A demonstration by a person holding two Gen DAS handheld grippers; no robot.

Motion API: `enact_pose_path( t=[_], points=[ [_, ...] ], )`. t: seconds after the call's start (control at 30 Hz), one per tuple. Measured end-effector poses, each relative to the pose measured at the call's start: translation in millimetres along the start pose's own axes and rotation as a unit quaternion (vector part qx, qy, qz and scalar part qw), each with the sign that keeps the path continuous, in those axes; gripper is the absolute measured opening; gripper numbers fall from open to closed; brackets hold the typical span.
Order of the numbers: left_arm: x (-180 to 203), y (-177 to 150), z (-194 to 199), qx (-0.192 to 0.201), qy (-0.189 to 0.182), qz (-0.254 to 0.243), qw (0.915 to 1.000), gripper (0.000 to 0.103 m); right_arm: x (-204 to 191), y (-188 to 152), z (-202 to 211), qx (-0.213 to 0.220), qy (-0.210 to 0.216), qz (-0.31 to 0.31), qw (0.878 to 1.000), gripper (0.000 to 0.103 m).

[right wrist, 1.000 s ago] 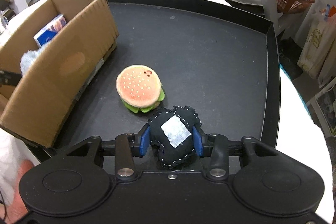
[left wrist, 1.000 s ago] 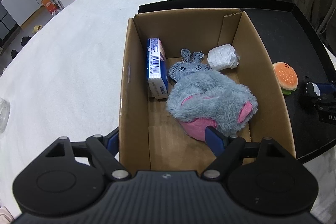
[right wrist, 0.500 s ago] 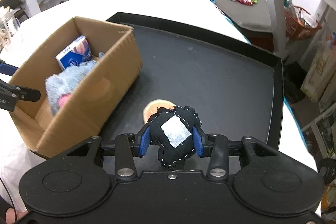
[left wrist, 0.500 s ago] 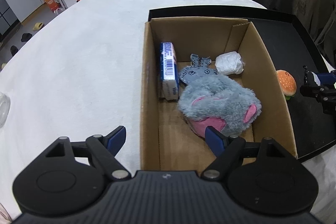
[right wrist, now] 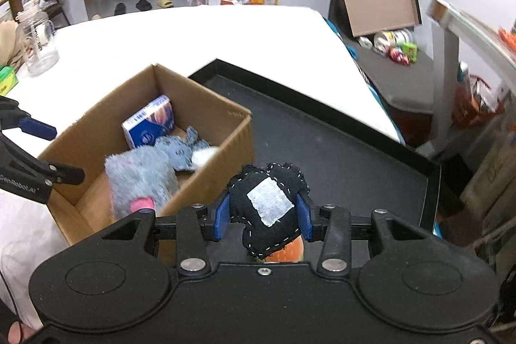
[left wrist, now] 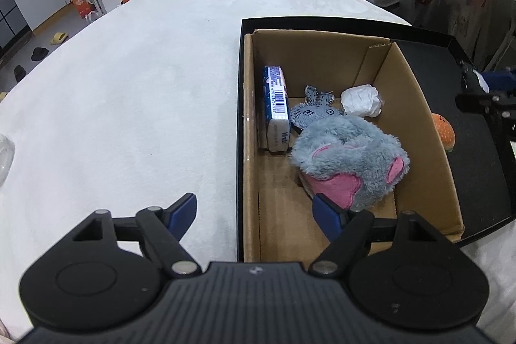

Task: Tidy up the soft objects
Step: 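Carry the black heart plush into the box and open the right tool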

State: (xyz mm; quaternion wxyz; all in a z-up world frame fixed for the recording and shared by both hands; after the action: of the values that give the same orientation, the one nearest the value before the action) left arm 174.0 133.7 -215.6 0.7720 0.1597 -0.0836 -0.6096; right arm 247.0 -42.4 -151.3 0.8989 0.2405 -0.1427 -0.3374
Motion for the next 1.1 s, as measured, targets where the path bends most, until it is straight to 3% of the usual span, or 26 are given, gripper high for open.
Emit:
enact_pose_path(
  t=[0.2,0.33,0.57,0.83,1.1],
  points=[
    [-5,-4,-1,0.003,-0.012,0.004,0.9999,0.068,-10,18,4,0.01,-0.001,0.024,1.0,0.042],
    [-5,-8,-6,-0.005,-0.025,0.008,0.9996,0.05,-19,25,6,0.012,0.002,0.035,0.999,0.042],
    [-7,-15,-11,-0.019,-0.052,0.017,0.9983,0.029,-39,38,8,0.017,0.02,0.052,0.998,0.042],
    [-11,-14,-19,-0.026,-0.055,0.038,0.9974,0.014,-56,47,6,0.012,0.036,0.061,0.997,0.043],
    [-6,-12,-23,-0.025,-0.071,0.042,0.9963,0.013,-81,50,1,0.004,0.066,0.073,0.995,0.043]
  ],
)
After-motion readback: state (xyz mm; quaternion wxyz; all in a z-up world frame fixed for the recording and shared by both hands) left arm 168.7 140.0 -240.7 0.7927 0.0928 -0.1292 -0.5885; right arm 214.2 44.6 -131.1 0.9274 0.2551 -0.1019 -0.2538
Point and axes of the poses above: each gripper's, at about its wrist camera, not at the fingertips, and z roughly against the way its jaws point, x to its right, y to its top, the point moved 10 cm from there along -z, roughly the way its jaws point, and after that the axes turned 8 degrees about -x, right-handed, at the moved point
